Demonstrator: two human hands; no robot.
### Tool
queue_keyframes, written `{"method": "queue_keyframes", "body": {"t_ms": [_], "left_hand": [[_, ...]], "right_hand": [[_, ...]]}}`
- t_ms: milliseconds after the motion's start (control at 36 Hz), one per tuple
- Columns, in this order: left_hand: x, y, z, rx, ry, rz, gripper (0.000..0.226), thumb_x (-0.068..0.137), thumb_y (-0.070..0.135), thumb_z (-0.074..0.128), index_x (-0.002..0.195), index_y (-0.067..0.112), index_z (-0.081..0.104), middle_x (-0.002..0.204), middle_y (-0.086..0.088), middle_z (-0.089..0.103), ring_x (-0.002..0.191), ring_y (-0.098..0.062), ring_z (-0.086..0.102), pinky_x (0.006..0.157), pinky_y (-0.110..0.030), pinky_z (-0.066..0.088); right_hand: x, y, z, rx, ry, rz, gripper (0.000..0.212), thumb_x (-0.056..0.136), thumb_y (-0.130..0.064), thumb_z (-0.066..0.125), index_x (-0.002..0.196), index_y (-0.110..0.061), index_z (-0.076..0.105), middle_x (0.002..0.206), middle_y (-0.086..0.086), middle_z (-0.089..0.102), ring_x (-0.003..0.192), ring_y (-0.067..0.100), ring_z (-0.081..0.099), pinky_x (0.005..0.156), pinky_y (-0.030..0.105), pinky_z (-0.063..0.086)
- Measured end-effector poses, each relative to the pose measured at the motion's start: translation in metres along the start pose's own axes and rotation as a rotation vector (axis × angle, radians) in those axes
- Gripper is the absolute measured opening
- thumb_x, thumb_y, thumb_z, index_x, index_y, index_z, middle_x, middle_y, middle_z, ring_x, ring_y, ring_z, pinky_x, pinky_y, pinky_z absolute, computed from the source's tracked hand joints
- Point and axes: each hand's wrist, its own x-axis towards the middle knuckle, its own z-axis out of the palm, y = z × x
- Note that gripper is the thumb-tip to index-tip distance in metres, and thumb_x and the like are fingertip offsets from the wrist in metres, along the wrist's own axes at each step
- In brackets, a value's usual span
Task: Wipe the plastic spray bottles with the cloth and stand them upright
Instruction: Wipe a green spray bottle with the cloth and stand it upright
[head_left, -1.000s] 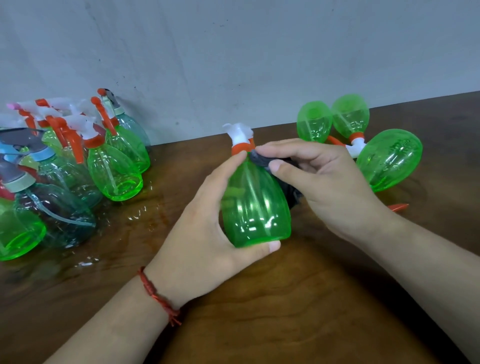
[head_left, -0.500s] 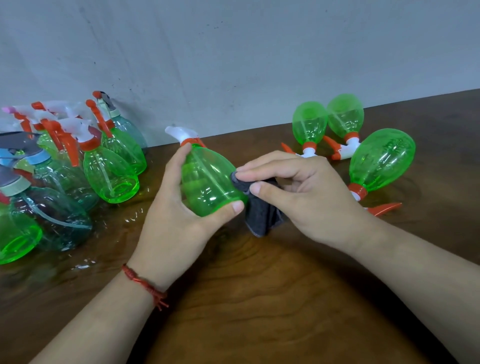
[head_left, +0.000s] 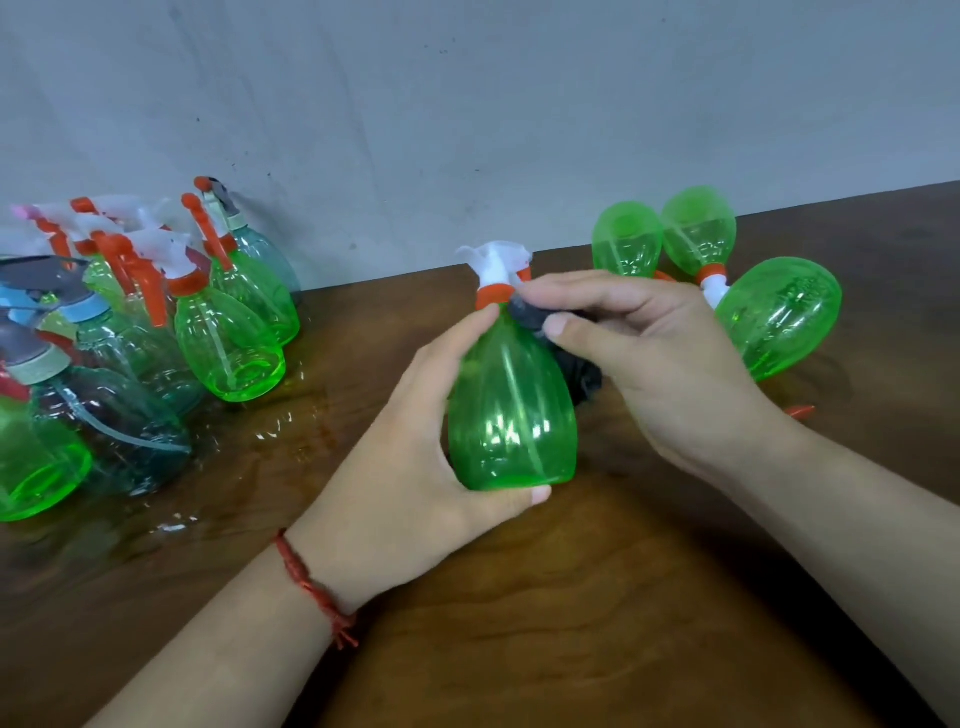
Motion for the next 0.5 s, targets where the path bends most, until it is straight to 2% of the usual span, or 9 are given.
{"method": "queue_keyframes", "body": {"t_ms": [83,194,278,389,500], "left_hand": [[0.000,-0.003,0.006,0.055,0.037,0.002,0.119,0.068,0.029,0.102,0.165,0.031,0.032,0.160,0.015,0.045,0.150,-0.010,0.046,0.123,-0.034,0.041],[0.000,-0.009,0.009,0.052,0.101,-0.011,0.118,0.069,0.035,0.102,0.165,0.034,0.033,0.161,0.015,0.045,0.150,-0.009,0.045,0.123,-0.036,0.040],[0.004,-0.013,0.002,-0.024,0.240,-0.046,0.115,0.070,0.036,0.103,0.163,0.036,0.036,0.158,0.010,0.052,0.144,-0.013,0.055,0.120,-0.042,0.046],[0.007,-0.010,-0.012,-0.072,0.439,-0.085,0.109,0.072,0.031,0.097,0.163,0.030,0.037,0.151,0.013,0.058,0.135,0.002,0.058,0.114,-0.025,0.049],[0.008,-0.008,-0.013,-0.116,0.436,-0.081,0.108,0.074,0.026,0.095,0.163,0.027,0.035,0.153,0.009,0.056,0.136,0.001,0.058,0.113,-0.024,0.048]], "right_hand": [[-0.003,0.006,0.003,-0.176,-0.026,-0.048,0.026,0.098,0.011,0.065,0.116,-0.002,0.078,0.122,0.007,0.076,0.123,0.015,0.069,0.108,0.029,0.053],[-0.004,0.007,0.005,-0.131,-0.039,-0.029,0.026,0.098,0.012,0.065,0.113,-0.003,0.079,0.121,0.007,0.077,0.121,0.015,0.070,0.106,0.028,0.054],[-0.005,0.006,0.007,-0.065,-0.055,-0.013,0.027,0.096,0.014,0.065,0.112,-0.003,0.079,0.119,0.009,0.077,0.118,0.017,0.072,0.102,0.026,0.054],[-0.011,0.007,0.014,-0.047,-0.111,-0.012,0.030,0.095,0.014,0.066,0.110,-0.008,0.080,0.121,0.007,0.077,0.120,0.018,0.071,0.105,0.031,0.053],[-0.012,0.007,0.017,-0.053,-0.103,-0.037,0.031,0.096,0.013,0.066,0.111,-0.011,0.079,0.122,0.006,0.077,0.121,0.019,0.070,0.106,0.032,0.053]]}}
